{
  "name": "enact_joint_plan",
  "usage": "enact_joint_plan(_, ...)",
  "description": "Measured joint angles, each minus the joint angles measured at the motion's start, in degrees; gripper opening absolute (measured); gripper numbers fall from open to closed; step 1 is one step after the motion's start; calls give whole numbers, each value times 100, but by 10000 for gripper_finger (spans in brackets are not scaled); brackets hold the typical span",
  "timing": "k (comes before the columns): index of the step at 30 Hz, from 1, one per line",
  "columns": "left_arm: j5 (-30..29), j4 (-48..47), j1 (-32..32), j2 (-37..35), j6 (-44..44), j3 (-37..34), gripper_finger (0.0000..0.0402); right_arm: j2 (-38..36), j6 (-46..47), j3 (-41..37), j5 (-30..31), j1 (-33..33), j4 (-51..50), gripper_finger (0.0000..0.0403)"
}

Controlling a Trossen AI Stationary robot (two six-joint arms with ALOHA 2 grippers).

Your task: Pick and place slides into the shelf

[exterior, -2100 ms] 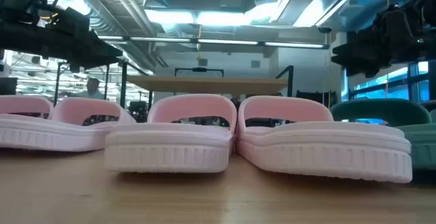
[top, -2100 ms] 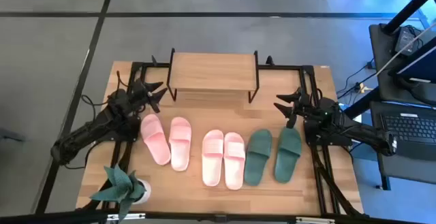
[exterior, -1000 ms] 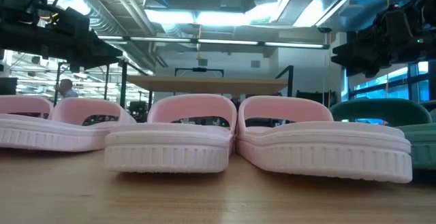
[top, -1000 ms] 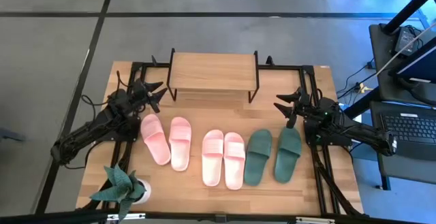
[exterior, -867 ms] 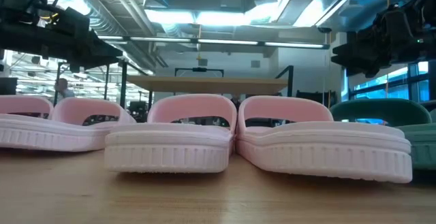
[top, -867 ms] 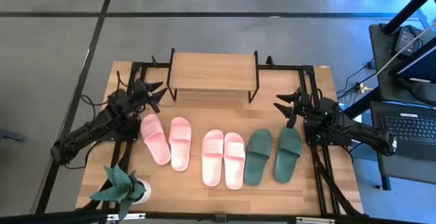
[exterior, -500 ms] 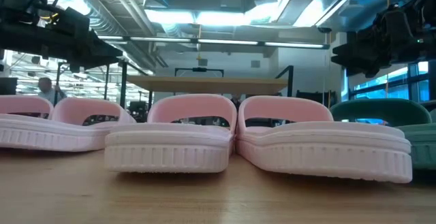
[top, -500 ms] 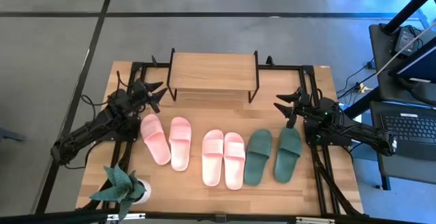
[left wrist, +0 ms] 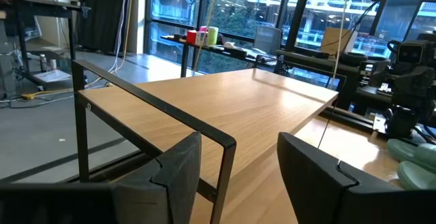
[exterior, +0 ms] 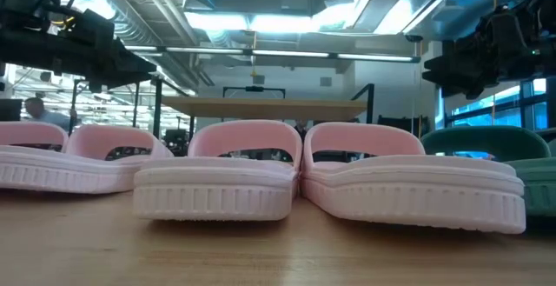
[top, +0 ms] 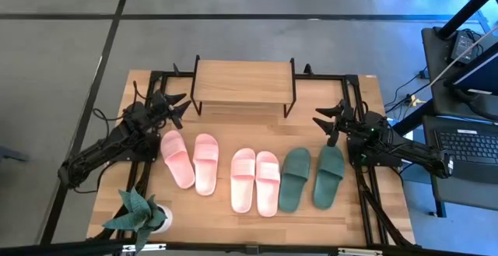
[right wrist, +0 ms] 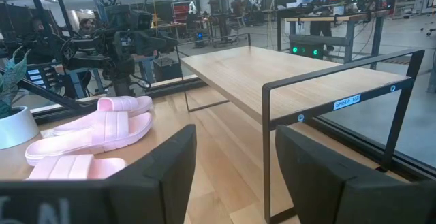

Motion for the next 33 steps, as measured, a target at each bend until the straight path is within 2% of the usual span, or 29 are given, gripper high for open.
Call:
enact_joint_plan(7, 0, 0, 0, -1, 0, 0, 186, -1, 5, 1, 6, 0, 10, 202)
enact_joint_plan(11, 0, 0, 0, 0, 0, 0, 186, -1, 7, 0, 240, 0, 267, 202)
enact_joint_plan(18, 0, 0, 0, -1, 1, 0, 186, 1, 323, 1, 143, 0, 306, 202)
enact_joint_plan(28, 0, 0, 2, -2, 0, 0, 186, 1, 166, 1, 195, 0, 441, 202)
enact_joint_plan(31, 0, 0, 2, -2, 0, 0, 186, 10, 776, 7, -36, 0, 813, 202)
enact_joint_plan(33, 0, 0, 2, -2, 0, 0, 186, 12, 965, 113, -557, 3, 732, 202)
